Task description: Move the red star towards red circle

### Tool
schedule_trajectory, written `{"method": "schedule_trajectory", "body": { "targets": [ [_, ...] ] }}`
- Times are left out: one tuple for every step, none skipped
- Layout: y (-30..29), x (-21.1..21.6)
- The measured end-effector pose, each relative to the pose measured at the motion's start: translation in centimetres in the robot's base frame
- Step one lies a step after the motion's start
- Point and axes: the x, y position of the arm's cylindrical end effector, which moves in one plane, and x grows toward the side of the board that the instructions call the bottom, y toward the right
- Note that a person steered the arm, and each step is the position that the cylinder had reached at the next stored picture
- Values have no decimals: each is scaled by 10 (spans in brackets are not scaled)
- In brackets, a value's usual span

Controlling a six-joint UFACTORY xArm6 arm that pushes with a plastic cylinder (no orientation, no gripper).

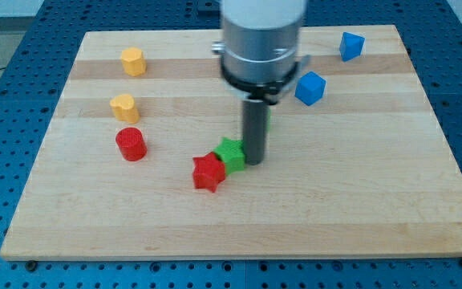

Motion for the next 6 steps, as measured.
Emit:
{"method": "schedule_trajectory", "body": {
  "targets": [
    [-5, 0],
    [13, 27],
    [-19, 41],
    [-39, 58],
    [-60, 53],
    [-99, 36]
  ]
}}
